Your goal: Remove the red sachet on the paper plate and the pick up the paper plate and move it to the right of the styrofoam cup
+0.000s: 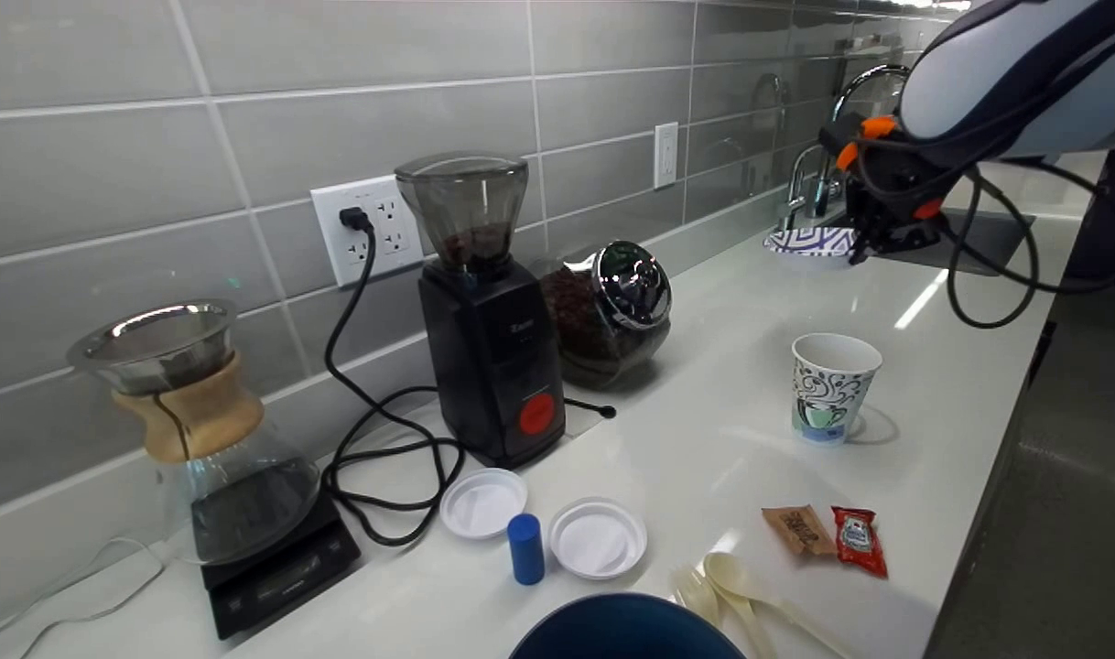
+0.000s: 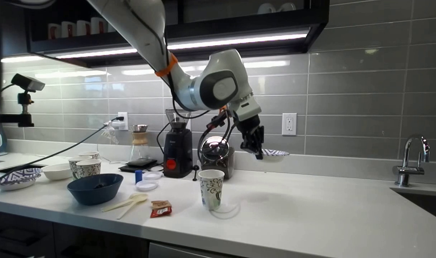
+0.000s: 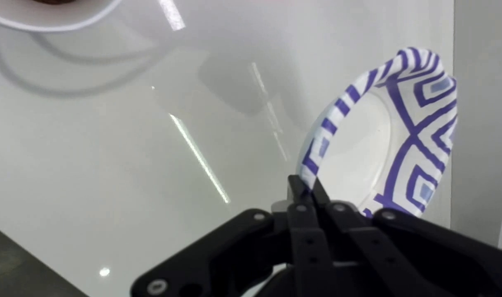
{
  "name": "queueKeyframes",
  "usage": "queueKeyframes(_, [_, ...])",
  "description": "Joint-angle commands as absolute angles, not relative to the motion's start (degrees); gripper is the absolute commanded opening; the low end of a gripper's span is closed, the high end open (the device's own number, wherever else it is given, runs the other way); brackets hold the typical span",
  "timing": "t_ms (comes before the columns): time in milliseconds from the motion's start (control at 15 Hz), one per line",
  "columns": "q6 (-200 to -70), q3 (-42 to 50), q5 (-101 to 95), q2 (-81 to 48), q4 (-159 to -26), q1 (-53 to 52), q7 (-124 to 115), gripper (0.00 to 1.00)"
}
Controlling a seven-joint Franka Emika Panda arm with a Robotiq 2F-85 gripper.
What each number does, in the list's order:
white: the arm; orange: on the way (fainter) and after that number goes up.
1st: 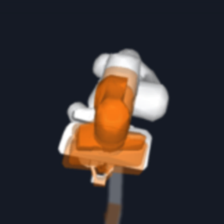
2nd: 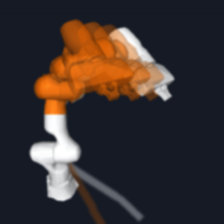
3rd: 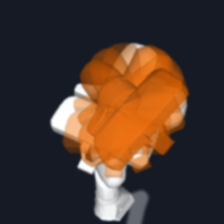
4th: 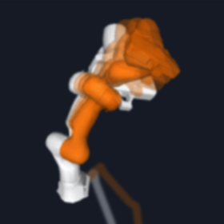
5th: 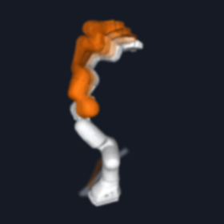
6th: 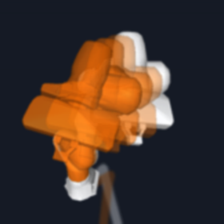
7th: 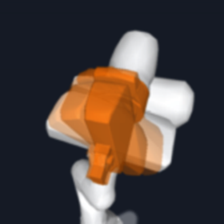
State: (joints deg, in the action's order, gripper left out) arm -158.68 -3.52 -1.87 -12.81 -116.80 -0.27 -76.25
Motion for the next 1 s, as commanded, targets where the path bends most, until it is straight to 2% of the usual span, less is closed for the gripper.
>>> queueKeyframes(0, [-166.01, -0.90, -4.00, -20.68, -113.83, -1.98, -80.65, 0.01])
queueKeyframes(467, [-168.64, 4.36, 2.12, -27.54, -112.56, -5.03, -73.49, 0.01])
queueKeyframes(533, [-168.45, 4.65, 2.75, -27.75, -112.42, -5.30, -72.60, 0.28])
queueKeyframes(667, [-167.24, 3.87, 4.65, -26.71, -112.41, -4.76, -70.29, 0.36])
queueKeyframes(800, [-164.34, 1.74, 6.62, -23.45, -113.28, -2.98, -65.80, 0.49])
queueKeyframes(933, [-159.91, 3.67, 5.71, -19.46, -114.24, -3.95, -63.60, 0.63])
